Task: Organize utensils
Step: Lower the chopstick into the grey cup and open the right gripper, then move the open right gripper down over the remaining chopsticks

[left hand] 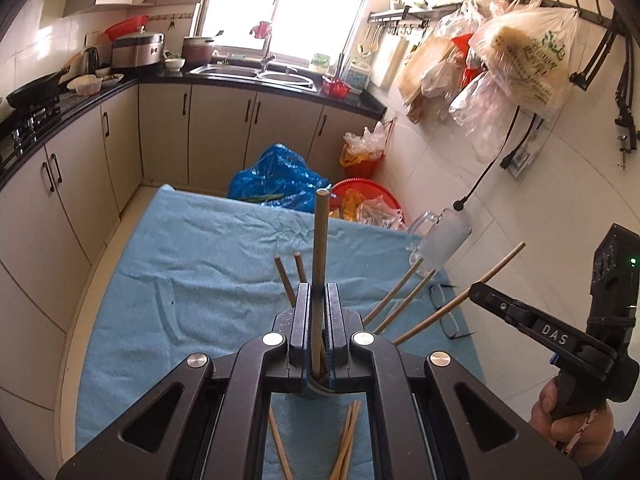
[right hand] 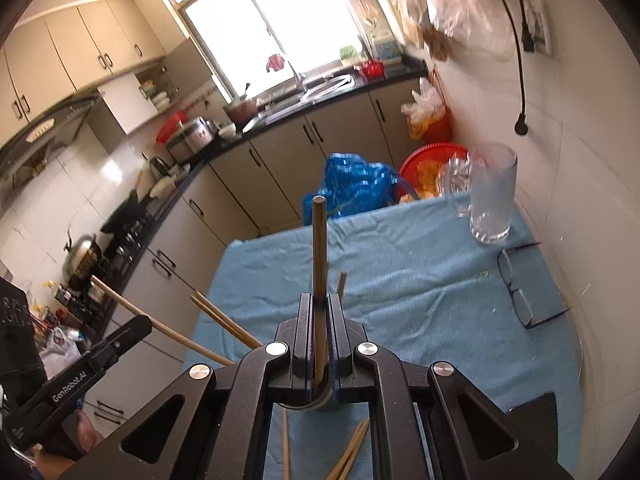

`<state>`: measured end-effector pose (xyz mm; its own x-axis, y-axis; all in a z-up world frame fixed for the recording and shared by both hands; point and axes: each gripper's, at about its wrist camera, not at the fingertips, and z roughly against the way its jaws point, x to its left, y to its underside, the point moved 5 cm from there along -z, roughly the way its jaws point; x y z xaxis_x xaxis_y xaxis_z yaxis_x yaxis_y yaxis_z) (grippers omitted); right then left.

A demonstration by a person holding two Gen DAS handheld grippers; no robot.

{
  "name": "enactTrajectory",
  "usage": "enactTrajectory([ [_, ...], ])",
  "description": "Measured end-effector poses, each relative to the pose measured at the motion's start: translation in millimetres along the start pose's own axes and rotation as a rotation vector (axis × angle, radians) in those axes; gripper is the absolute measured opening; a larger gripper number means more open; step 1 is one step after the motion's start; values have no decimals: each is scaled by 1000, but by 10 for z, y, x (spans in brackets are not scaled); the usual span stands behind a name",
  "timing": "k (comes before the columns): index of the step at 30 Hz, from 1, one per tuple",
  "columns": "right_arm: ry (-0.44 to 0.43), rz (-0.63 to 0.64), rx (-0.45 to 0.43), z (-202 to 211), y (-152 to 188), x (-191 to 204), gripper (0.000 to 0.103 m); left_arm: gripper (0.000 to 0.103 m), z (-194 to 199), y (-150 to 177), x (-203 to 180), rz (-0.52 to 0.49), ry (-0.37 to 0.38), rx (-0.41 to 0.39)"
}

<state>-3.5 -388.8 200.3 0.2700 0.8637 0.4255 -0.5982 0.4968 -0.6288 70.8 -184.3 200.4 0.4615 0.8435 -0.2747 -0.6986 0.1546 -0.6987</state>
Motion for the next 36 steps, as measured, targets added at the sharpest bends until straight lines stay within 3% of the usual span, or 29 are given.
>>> enactTrajectory([
  [11,3,11,99,-427,168,-54,8,6,-199,100,79,0,-27,33],
  [20,-8,20,53,-200,29,12,8,7,-35,-25,107,15,-7,-6],
  [24,-11,11,33,3,30,14,17,21,177,-25,147,15,-8,-38],
  [26,-10,1,37,80,83,-19,21,23,262,28,173,12,-8,-46],
  [31,22,-30,83,175,439,-224,24,25,330,366,312,23,-7,-6],
  [36,81,-84,211,53,1146,-521,24,25,132,978,457,50,8,133],
])
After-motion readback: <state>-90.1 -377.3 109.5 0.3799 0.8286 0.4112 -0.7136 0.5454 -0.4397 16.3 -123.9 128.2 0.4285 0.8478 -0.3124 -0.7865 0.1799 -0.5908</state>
